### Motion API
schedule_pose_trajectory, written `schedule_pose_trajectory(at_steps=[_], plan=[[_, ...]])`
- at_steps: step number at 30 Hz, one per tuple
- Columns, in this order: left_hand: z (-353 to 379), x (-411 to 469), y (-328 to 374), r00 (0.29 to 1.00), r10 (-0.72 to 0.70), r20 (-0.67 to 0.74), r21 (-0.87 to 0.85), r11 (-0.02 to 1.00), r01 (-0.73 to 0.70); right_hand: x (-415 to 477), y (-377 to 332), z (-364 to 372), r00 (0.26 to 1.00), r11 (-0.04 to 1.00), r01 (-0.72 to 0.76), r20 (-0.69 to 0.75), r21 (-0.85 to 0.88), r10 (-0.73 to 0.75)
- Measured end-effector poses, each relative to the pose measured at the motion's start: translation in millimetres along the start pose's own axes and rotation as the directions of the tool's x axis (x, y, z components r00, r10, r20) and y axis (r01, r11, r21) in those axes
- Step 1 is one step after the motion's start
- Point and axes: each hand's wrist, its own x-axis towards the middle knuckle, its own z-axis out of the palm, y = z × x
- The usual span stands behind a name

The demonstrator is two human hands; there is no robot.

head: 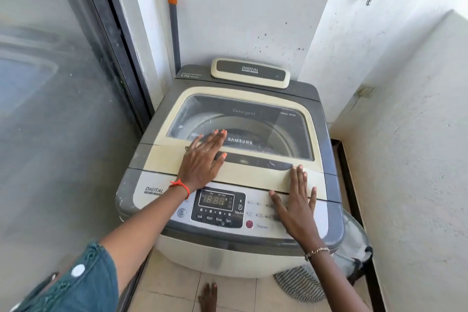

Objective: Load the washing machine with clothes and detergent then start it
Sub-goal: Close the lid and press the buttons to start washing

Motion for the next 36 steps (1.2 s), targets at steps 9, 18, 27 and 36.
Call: schedule_pose_trajectory(at_steps=[9,18,27,36], plan=[[6.3,-0.4,-5.4,1.0,0.016,0.022,0.006,1.0,-0.016,48.1,-32.0,10.2,0.991,0.972,0.096,-0.076,-0.213,-0.114],[7.1,-0.7,-13.6,0.997,0.063,0.047,-0.021,0.998,-0.062,68.8,-36.1,10.4,0.986,0.942,0.116,-0.075,-0.315,-0.146],[-4.1,-36.8,-47.7,0.964,-0.261,0.058,0.027,0.965,0.26,42.9,14.3,0.5,0.995,0.972,-0.034,-0.101,-0.231,0.011],[-6.7,-33.3,-43.1,0.949,-0.287,0.13,0.075,0.957,0.279,44.0,16.5,-0.7,0.995,0.952,-0.051,-0.095,-0.303,0.023]])
